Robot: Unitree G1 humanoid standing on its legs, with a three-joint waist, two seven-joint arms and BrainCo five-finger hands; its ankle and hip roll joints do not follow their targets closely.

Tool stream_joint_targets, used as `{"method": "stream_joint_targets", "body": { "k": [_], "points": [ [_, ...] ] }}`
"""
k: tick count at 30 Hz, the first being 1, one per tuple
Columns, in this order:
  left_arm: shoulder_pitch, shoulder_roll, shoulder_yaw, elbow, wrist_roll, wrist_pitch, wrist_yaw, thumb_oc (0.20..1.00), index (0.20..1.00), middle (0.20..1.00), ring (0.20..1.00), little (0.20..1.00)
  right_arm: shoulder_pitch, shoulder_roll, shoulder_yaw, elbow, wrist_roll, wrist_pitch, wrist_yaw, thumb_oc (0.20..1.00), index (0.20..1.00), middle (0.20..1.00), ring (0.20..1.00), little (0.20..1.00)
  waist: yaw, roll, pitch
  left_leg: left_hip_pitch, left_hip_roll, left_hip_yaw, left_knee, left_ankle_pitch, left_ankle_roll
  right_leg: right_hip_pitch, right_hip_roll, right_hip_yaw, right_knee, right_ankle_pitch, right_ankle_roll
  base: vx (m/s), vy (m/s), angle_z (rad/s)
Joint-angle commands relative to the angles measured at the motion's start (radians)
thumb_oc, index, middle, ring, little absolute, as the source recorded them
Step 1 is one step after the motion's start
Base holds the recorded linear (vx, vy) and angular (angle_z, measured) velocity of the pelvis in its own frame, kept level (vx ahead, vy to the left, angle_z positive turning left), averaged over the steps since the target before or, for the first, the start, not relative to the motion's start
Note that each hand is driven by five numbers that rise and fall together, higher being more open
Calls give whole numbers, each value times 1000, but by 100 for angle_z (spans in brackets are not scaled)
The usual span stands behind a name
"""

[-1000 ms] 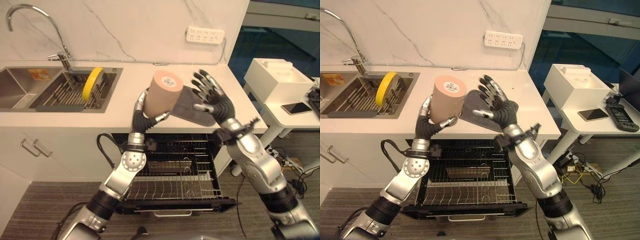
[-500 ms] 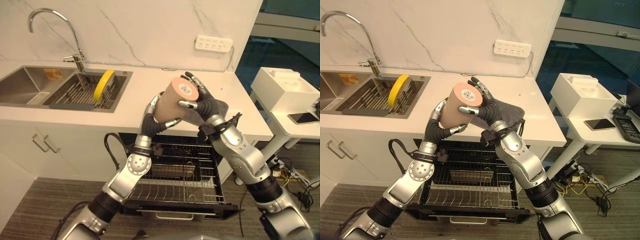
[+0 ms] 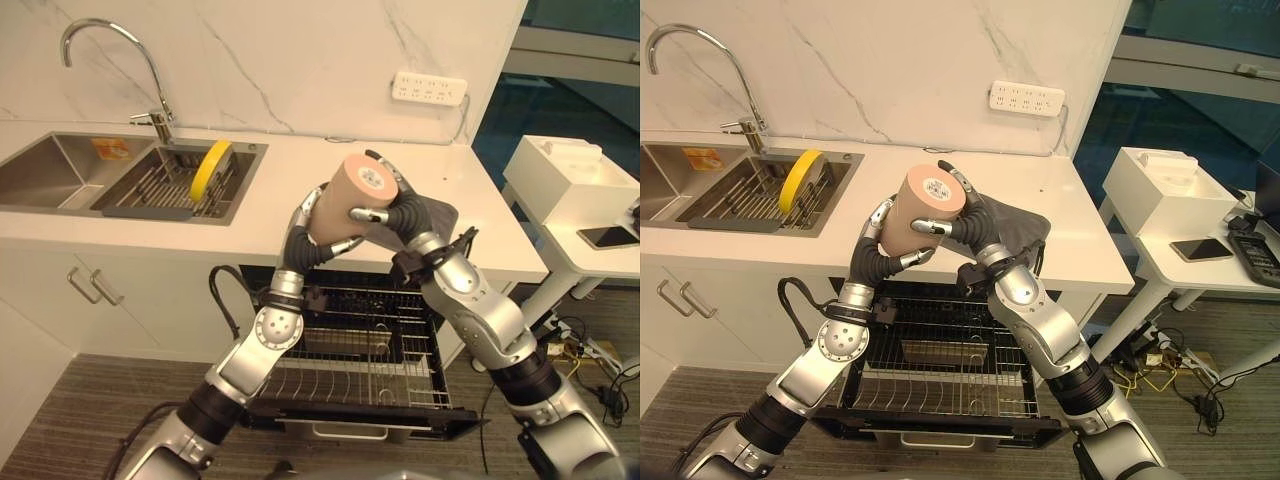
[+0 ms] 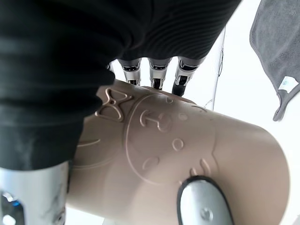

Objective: Place the dishes in the dishwasher.

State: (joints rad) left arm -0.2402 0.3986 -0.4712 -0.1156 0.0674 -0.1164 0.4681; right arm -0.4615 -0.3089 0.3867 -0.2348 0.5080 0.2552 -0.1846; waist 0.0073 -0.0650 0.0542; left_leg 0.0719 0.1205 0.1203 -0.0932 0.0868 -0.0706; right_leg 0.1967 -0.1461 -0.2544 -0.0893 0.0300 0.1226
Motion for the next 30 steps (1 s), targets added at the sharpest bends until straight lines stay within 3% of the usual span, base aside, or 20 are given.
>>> {"method": "stream_joint_targets", "body": {
  "k": [1, 4, 11, 20, 21, 23, 25, 30],
  "points": [
    [-123, -2, -31, -36, 46, -41, -2, 200, 200, 200, 200, 200, -140, 17, 5, 15, -16, -69, 37, 200, 200, 200, 200, 200, 28, 32, -4, 73, 105, 51, 6, -84, -46, -33, -50, 5, 2, -17, 25, 0, 0, 0],
    [-130, -1, -39, -33, 44, -37, -4, 200, 200, 200, 200, 200, -151, 15, 10, 11, -27, -86, 17, 200, 200, 200, 200, 200, 29, 33, -5, 75, 104, 50, 6, -85, -45, -32, -50, 4, 2, -17, 24, 0, 0, 0],
    [-121, -4, -55, -32, 49, -31, -6, 200, 200, 200, 200, 200, -131, 28, -7, -14, -74, -197, -49, 200, 200, 200, 200, 200, 22, 43, -5, 73, 102, 55, 6, -87, -42, -37, -50, 10, 2, -16, 26, 0, 0, 0],
    [-117, -6, -49, -31, -31, 5, -41, 200, 200, 200, 200, 200, -145, 6, -10, -22, -146, -214, -67, 200, 200, 200, 200, 200, 22, 46, -5, 75, 102, 57, 6, -87, -42, -38, -48, 13, 2, -16, 25, 0, 0, 0],
    [-113, -8, -49, -35, -38, 12, -48, 266, 266, 266, 266, 266, -145, 5, -9, -24, -148, -213, -68, 200, 200, 200, 200, 200, 22, 46, -5, 75, 103, 58, 6, -87, -41, -38, -47, 13, 2, -16, 24, 0, 0, 0],
    [-105, -10, -50, -34, -44, 14, -50, 533, 533, 533, 533, 533, -142, 2, -13, -25, -156, -215, -70, 200, 200, 200, 200, 200, 21, 47, -4, 75, 103, 59, 6, -86, -41, -38, -46, 13, 2, -16, 23, 0, 0, 0],
    [-100, -12, -48, -32, -59, 15, -43, 1000, 1000, 1000, 1000, 1000, -137, 0, -16, -23, -161, -220, -74, 200, 200, 200, 200, 200, 22, 48, -3, 75, 102, 59, 6, -86, -41, -38, -46, 13, 2, -17, 23, 0, 0, 0],
    [-80, -14, -27, -38, -118, 24, -44, 1000, 1000, 1000, 1000, 1000, -124, -9, -19, -18, -182, -248, -95, 200, 200, 200, 200, 200, 27, 48, 1, 74, 102, 56, 6, -85, -41, -36, -44, 10, 2, -18, 20, 0, 0, 0]
  ]
}}
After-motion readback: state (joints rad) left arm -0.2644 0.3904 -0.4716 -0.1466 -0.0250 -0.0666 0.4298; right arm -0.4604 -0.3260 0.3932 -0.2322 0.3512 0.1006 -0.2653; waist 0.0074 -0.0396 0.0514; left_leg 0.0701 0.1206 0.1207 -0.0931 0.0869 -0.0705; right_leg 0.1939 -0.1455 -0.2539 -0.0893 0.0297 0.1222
